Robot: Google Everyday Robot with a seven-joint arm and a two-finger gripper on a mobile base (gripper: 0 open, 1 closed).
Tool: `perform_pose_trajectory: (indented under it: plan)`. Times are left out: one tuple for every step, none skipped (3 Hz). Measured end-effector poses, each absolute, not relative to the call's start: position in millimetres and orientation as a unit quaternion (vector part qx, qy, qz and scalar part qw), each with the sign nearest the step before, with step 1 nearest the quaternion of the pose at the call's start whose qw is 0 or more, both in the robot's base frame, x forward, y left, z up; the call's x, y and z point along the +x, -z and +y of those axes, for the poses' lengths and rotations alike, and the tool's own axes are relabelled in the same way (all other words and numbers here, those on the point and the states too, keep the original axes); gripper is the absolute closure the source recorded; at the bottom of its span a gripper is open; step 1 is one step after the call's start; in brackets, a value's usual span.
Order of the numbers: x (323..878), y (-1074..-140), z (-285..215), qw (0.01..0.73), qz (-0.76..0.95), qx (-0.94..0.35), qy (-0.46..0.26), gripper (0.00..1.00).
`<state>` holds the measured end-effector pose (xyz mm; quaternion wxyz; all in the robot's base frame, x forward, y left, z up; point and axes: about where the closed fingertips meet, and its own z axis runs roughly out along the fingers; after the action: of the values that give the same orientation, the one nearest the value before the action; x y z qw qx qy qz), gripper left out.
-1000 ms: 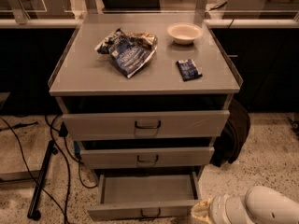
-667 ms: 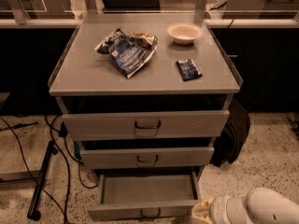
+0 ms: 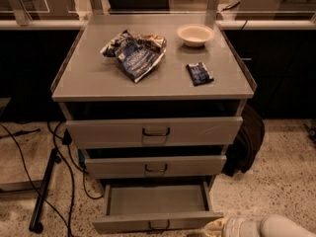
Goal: Close bottom drawer
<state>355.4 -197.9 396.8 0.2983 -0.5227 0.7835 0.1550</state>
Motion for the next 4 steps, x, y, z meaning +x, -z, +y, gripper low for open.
perform_pose_trajectory:
  plan:
    - [350, -336, -196, 0.298, 0.781, -0.522, -0.171, 1.0]
    - [350, -296, -186, 0.295, 0.773, -0.528, -0.189, 1.0]
    - [363, -247, -173, 0.288, 0.77, -0.527, -0.212, 1.0]
    - [363, -247, -173, 0.288, 0.77, -0.527, -0.212, 1.0]
